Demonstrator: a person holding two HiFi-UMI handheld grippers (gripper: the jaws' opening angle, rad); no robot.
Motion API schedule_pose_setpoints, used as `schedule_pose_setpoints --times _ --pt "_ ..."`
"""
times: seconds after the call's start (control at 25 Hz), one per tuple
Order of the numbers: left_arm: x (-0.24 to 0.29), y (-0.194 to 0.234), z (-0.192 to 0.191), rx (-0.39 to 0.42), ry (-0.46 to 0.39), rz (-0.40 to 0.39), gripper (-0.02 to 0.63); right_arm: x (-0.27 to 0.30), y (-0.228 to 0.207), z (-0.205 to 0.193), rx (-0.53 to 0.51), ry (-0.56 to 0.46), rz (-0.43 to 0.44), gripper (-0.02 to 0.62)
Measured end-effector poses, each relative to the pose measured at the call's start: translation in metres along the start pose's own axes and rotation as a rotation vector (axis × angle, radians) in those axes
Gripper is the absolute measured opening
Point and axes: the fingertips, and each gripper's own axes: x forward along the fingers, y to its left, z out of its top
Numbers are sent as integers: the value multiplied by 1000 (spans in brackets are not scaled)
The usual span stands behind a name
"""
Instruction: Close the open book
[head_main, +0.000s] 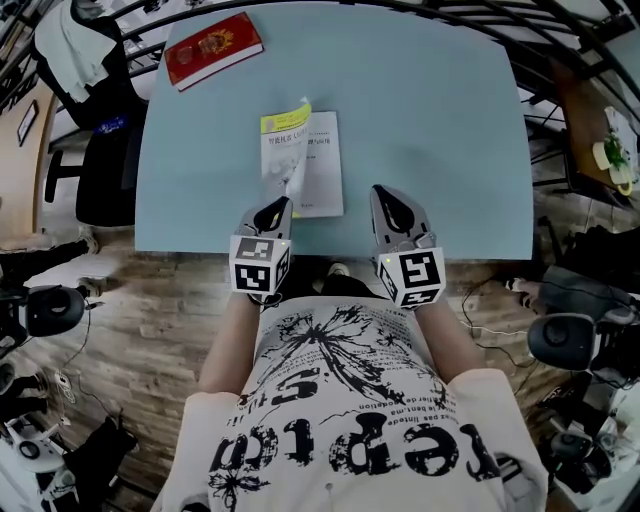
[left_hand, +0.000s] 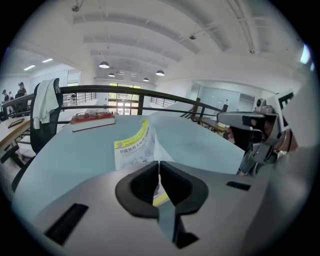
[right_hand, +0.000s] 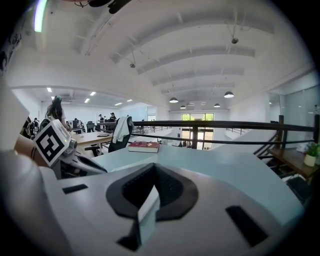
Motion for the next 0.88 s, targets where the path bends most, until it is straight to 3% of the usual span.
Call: schedule_pose_setpoints --times 0.2,0.88 --pt "24 -25 -11 -20 40 -23 25 -7 -13 -14 8 18 15 10" --pt "84 -79 -53 35 163 -64 25 -13 -28 -50 32 61 49 10"
